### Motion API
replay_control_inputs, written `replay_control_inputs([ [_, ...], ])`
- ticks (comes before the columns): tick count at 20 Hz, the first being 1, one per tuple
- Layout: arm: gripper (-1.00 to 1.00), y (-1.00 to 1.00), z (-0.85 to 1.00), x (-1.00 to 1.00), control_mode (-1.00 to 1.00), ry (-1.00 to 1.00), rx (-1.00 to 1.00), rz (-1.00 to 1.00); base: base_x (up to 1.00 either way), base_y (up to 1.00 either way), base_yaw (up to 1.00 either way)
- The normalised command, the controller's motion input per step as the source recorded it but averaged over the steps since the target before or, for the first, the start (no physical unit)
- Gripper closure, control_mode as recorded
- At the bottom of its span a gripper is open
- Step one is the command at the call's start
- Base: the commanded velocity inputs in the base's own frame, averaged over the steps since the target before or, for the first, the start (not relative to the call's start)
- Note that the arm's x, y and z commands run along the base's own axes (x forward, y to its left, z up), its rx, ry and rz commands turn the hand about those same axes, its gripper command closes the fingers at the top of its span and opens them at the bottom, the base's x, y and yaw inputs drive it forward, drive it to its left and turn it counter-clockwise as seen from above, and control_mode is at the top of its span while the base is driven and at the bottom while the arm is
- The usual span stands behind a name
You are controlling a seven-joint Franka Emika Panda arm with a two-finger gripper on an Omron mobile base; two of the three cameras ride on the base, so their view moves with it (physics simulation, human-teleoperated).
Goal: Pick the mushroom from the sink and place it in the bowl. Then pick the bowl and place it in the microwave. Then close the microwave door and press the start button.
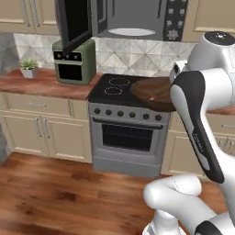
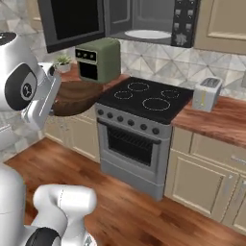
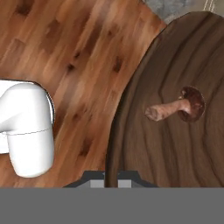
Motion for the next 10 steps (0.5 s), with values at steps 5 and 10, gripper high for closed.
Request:
replay_control_inputs([
  [5, 1.00, 0.00, 0.00, 0.00, 1.00, 0.00, 0.00, 0.00, 0.20, -0.16, -0.59],
  [10, 1.00, 0.00, 0.00, 0.00, 1.00, 0.00, 0.00, 0.00, 0.61, 0.12, -0.41],
])
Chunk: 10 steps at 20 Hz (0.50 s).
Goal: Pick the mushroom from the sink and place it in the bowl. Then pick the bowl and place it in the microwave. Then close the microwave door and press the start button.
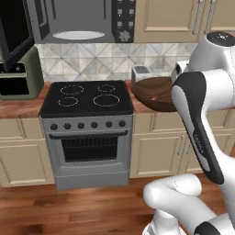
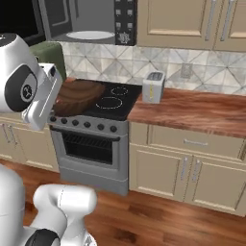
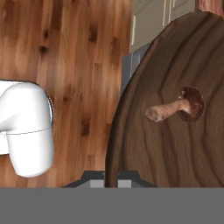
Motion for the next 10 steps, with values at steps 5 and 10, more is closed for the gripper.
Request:
replay_control_inputs([
  [5, 1.00, 0.00, 0.00, 0.00, 1.00, 0.00, 0.00, 0.00, 0.70, 0.67, -0.22],
  [10, 1.00, 0.00, 0.00, 0.00, 1.00, 0.00, 0.00, 0.00, 0.61, 0.78, -0.15],
])
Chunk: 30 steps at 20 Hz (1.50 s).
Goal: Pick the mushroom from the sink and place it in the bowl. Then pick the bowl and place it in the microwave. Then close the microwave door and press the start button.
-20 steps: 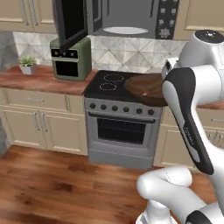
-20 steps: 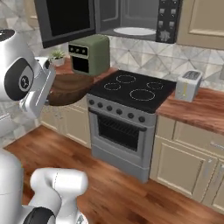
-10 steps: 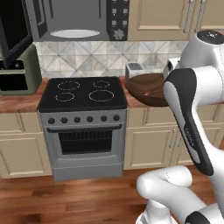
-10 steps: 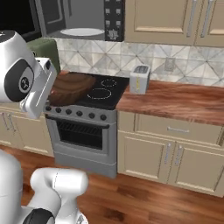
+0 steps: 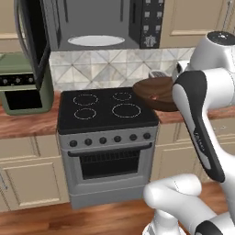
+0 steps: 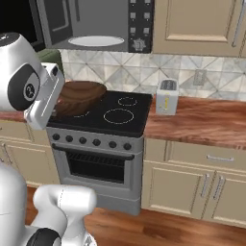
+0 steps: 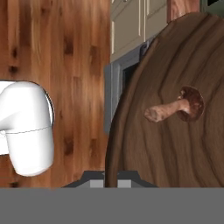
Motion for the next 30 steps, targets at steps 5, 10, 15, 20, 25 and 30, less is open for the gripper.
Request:
replay_control_inputs([
  [5, 1.00, 0.00, 0.00, 0.00, 1.00, 0.00, 0.00, 0.00, 0.57, 0.61, -0.16],
  [10, 1.00, 0.00, 0.00, 0.00, 1.00, 0.00, 0.00, 0.00, 0.48, 0.16, -0.24],
  [15, 1.00, 0.00, 0.00, 0.00, 1.00, 0.00, 0.00, 0.00, 0.42, 0.00, -0.21],
  [20, 1.00, 0.00, 0.00, 0.00, 1.00, 0.00, 0.00, 0.00, 0.41, 0.17, -0.11],
  [25, 1.00, 0.00, 0.00, 0.00, 1.00, 0.00, 0.00, 0.00, 0.46, 0.14, 0.00],
  [30, 1.00, 0.00, 0.00, 0.00, 1.00, 0.00, 0.00, 0.00, 0.57, 0.16, 0.00],
])
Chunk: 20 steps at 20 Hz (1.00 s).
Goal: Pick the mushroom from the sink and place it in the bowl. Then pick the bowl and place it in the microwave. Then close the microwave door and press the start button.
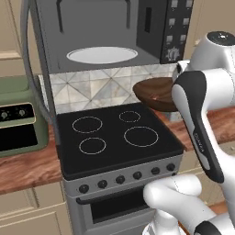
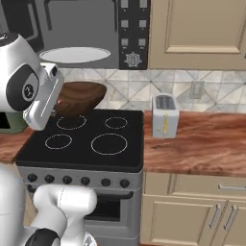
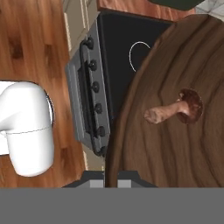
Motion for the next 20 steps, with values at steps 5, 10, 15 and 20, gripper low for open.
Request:
replay_control_inputs([
  [5, 1.00, 0.00, 0.00, 0.00, 1.00, 0.00, 0.00, 0.00, 0.61, 0.04, 0.03],
  [10, 1.00, 0.00, 0.00, 0.00, 1.00, 0.00, 0.00, 0.00, 0.20, 0.01, 0.03],
  [15, 1.00, 0.00, 0.00, -0.05, -1.00, 0.00, 0.00, 0.01, -0.04, 0.00, 0.01],
  [20, 1.00, 0.14, 0.04, -0.03, -1.00, -0.04, 0.00, 0.11, 0.00, 0.00, 0.00],
])
